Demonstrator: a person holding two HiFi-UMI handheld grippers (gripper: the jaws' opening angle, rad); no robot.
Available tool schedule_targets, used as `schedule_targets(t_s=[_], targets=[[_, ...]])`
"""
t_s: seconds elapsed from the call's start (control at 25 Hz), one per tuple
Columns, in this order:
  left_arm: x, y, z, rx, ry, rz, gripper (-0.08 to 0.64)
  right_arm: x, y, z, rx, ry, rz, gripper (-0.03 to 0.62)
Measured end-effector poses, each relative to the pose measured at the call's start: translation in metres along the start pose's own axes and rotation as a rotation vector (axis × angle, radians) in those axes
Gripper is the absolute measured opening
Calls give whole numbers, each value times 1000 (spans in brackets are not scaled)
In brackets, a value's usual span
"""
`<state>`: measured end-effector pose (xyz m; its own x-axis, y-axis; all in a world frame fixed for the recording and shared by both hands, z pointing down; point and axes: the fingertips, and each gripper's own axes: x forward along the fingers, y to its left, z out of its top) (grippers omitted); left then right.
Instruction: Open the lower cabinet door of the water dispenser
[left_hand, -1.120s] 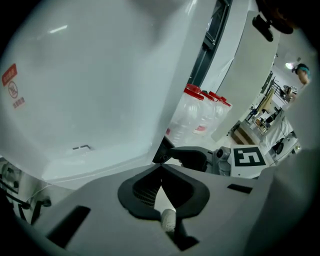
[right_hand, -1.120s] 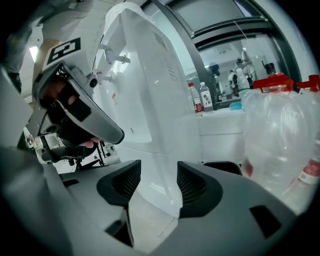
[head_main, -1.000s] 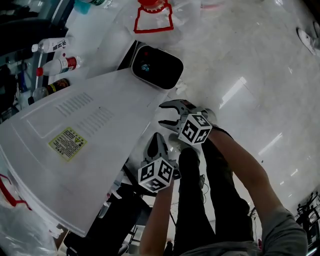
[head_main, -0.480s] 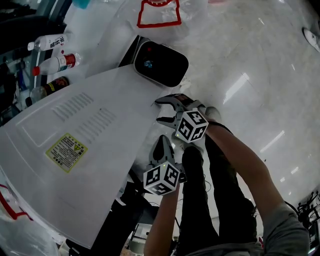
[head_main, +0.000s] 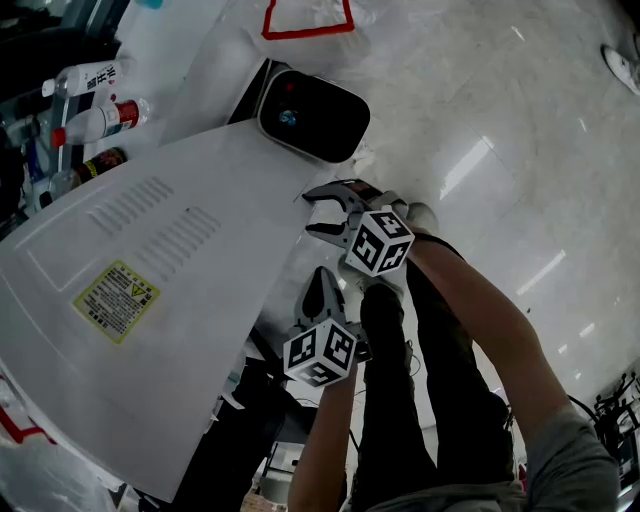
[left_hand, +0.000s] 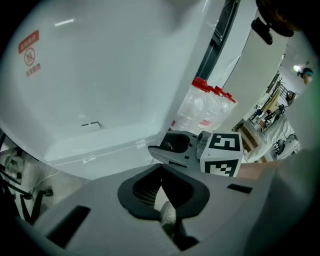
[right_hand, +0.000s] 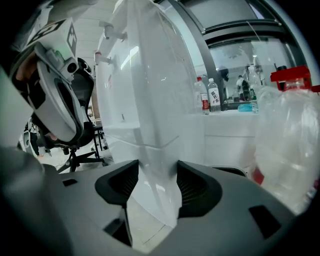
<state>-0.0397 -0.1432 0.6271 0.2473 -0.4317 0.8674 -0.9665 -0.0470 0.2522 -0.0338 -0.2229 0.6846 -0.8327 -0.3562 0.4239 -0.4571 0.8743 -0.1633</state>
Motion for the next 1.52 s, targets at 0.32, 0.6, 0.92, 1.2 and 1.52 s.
schedule_targets(t_s=[0.32, 0.6, 0.92, 1.2, 1.52], targets=[[-7, 3, -5, 21, -11, -17, 11, -11, 11, -7, 37, 5, -47, 241], [-17, 4, -13, 50, -11, -41, 11, -31, 39, -22, 104, 11, -176, 239], [-25, 9, -27, 80, -11, -82, 11, -42, 56, -31, 142, 17, -252, 240], [-36, 29, -43, 108, -5, -121, 11, -51, 76, -38, 185, 18, -335, 241], [-47, 48, -63, 155, 13, -167, 11, -59, 100, -47, 241, 16, -449, 241]])
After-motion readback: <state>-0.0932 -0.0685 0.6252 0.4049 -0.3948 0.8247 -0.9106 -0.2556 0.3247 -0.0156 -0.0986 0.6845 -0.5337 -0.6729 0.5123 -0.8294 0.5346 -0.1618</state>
